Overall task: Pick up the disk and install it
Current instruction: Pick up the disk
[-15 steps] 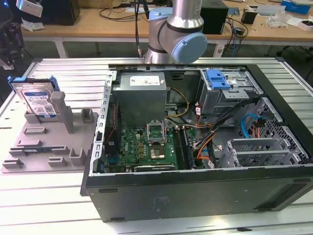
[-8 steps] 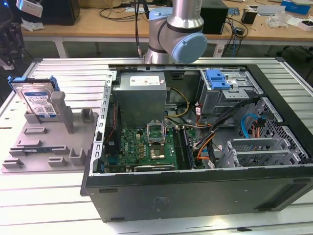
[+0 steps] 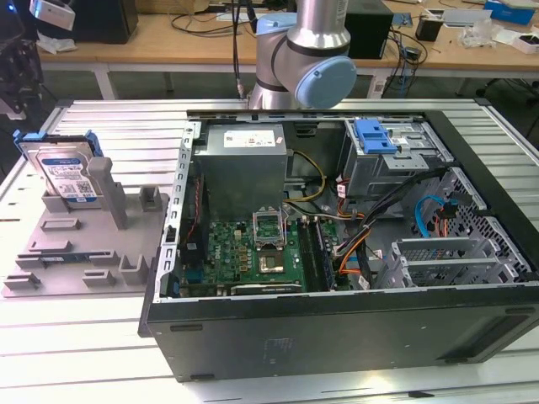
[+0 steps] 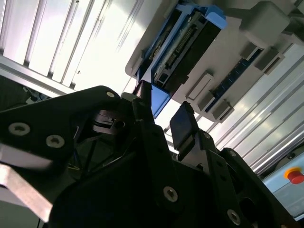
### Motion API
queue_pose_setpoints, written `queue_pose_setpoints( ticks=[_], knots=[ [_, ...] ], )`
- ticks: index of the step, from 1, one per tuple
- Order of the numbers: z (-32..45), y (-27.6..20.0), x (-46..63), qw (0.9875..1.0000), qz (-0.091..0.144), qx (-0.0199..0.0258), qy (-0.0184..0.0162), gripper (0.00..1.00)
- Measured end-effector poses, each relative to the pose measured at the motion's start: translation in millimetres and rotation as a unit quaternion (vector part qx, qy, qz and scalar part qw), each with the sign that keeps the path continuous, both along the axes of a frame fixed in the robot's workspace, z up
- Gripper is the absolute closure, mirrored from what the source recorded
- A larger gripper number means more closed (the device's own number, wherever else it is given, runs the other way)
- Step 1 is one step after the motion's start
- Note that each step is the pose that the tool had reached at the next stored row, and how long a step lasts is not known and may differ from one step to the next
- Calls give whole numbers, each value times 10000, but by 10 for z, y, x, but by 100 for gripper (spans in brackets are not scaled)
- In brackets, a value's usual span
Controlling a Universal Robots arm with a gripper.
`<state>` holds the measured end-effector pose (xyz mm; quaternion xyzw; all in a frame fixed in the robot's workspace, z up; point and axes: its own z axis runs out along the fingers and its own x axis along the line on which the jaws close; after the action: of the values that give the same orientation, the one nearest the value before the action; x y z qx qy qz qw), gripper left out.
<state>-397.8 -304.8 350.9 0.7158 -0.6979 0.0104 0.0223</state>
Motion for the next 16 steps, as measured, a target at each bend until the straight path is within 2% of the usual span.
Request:
queue_pose_setpoints(
  ticks=[7, 16],
  knots=[
    [-104, 1, -10, 10000, -1, 0, -3, 56],
    [-150, 1, -55, 10000, -10, 18, -34, 56]
  ],
)
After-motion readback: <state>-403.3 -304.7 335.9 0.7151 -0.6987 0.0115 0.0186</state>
